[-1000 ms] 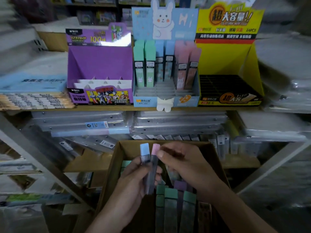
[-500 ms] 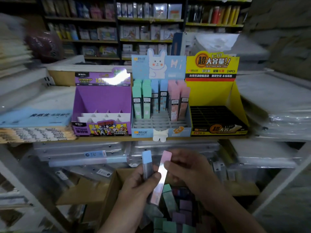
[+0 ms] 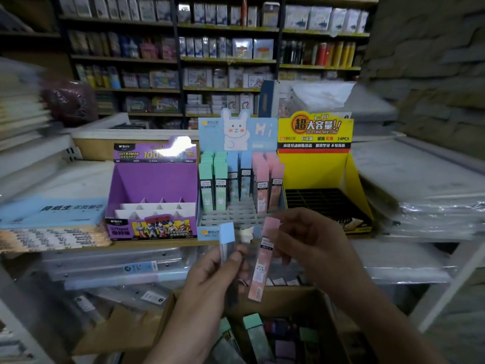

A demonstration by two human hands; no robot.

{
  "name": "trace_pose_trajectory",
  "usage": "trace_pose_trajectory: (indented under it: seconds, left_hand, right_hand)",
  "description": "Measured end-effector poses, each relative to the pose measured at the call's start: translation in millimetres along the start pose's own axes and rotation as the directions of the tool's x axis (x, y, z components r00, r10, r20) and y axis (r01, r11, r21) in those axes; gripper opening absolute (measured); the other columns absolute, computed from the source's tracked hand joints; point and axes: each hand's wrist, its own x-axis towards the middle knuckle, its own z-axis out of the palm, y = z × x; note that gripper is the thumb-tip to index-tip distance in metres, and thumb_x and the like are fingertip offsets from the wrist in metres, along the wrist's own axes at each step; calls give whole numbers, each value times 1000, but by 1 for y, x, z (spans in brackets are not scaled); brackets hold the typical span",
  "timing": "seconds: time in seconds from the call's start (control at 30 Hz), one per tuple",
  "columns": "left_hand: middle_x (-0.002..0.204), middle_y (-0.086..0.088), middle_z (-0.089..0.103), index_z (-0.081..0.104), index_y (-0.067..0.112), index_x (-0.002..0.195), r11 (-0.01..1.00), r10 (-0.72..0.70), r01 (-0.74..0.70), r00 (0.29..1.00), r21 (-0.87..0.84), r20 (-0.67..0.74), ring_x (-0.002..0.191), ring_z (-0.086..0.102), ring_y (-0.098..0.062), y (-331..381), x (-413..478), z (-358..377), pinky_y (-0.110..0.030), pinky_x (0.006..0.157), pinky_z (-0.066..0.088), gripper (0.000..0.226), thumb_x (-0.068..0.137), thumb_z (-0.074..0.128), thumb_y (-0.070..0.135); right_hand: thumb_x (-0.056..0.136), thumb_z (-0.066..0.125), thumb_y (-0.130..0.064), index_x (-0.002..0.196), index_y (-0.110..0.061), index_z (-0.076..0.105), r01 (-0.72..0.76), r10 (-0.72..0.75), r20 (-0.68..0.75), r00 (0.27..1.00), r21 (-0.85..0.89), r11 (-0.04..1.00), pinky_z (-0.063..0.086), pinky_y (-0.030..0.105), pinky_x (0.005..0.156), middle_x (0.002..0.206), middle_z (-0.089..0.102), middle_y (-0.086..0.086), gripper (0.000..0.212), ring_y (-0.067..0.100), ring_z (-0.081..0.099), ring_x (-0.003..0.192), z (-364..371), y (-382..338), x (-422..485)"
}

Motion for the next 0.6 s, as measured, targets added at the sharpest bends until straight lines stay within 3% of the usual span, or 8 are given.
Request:
trace_pose_trajectory:
  seconds: [0.07, 0.23, 0.43, 0.6]
  left_hand:
    - [79, -7, 65, 81, 19, 95, 1000, -4, 4, 1000, 5, -16, 69, 61, -14, 6, 3, -1, -30, 63, 47, 23, 94, 58, 23]
    - [79, -6, 66, 80, 22, 98, 996, 68, -68, 998, 50, -3, 70, 60, -16, 19, 11, -4, -27, 59, 52, 24, 93, 57, 27]
    - [85, -8, 71, 73, 22, 97, 967, 180, -185, 983, 177, 47, 75, 65, -17, 26, 21, -3, -26, 65, 55, 22, 89, 60, 38]
    - [85, -11, 71, 76, 25, 101, 978, 166, -164, 986, 127, 0, 77, 66, -20, 30, 25, 0, -26, 62, 54, 25, 89, 60, 38]
  right_hand:
    - [83, 81, -24, 104, -22, 72, 28, -28, -19, 999, -25, 999, 53, 26, 58, 84, 76, 9, 23, 21, 71, 68, -9, -8, 7]
    - [82, 81, -25, 95, -17, 72, 72, -74, -83, 994, -28, 997, 60, 35, 68, 89, 77, 11, 17, 28, 75, 81, -30, -30, 26]
    - [85, 76, -14, 96, -5, 70, 125, -143, -147, 979, -124, 984, 58, 24, 65, 81, 77, 9, 16, 17, 73, 70, -42, -50, 50]
    - [88, 74, -12, 96, -3, 69, 149, -193, -147, 970, -269, 952, 62, 35, 68, 79, 76, 12, 13, 28, 73, 71, -46, -49, 67]
